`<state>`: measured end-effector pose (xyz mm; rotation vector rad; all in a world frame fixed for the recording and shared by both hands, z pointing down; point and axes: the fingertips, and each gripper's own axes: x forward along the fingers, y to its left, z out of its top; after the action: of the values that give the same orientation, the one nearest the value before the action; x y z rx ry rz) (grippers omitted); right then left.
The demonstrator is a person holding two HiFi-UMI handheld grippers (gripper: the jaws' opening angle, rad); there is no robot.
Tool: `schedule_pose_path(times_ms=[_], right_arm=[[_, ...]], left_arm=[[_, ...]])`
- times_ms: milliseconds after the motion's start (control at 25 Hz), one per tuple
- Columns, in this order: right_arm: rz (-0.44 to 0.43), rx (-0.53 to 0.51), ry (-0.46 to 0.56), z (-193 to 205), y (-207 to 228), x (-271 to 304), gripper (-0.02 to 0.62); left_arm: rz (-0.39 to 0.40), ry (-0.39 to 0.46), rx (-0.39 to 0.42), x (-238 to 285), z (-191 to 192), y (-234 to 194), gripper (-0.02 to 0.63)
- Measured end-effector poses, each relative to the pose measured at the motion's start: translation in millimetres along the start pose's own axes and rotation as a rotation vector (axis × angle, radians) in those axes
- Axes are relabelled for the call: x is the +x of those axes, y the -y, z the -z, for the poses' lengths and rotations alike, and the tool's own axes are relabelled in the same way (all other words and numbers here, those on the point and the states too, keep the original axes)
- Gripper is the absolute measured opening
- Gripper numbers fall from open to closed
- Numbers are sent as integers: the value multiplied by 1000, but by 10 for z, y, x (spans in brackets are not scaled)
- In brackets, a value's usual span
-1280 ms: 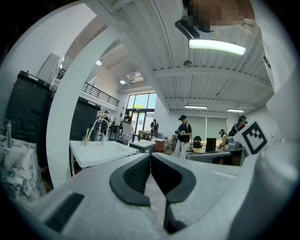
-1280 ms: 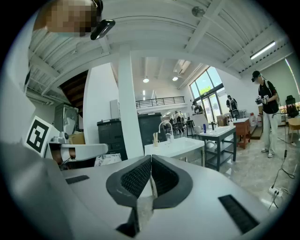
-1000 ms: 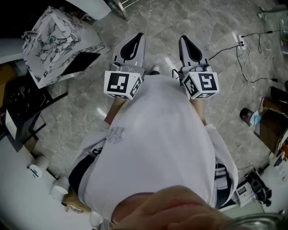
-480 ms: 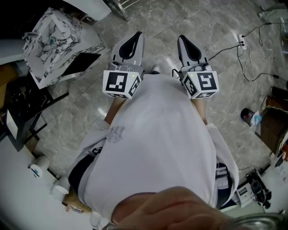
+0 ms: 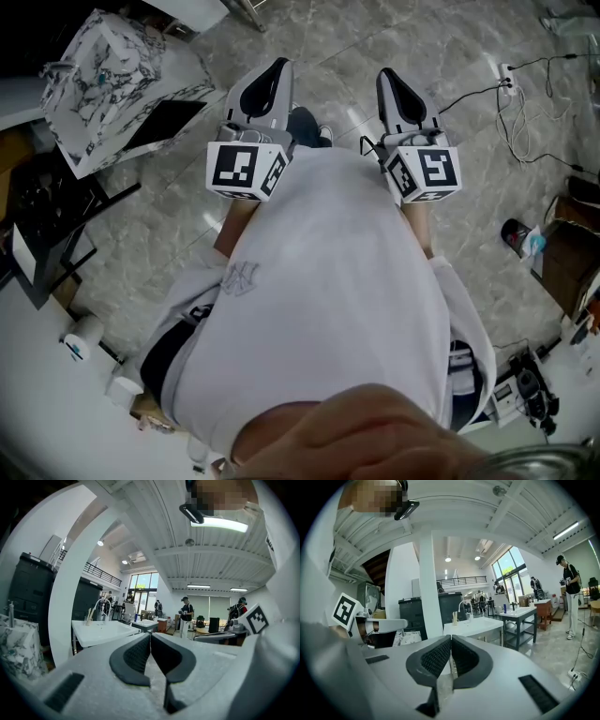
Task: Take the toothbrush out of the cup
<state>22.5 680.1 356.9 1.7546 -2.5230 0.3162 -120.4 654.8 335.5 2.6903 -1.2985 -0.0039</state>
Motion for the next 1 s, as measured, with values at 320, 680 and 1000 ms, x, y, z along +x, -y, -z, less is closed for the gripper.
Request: schedule_pose_path(times_ms=[320, 680, 1000], right_arm=[[23, 32, -36, 53, 195, 276, 15], [19, 23, -65, -206, 435, 1230, 15], [38, 27, -72, -334, 628, 1931, 15]], left_arm=[[9, -25, -17, 341, 17, -227, 17], [0, -64, -28, 1107, -65, -963, 15], [27, -53, -6, 1639, -233, -1463, 15]])
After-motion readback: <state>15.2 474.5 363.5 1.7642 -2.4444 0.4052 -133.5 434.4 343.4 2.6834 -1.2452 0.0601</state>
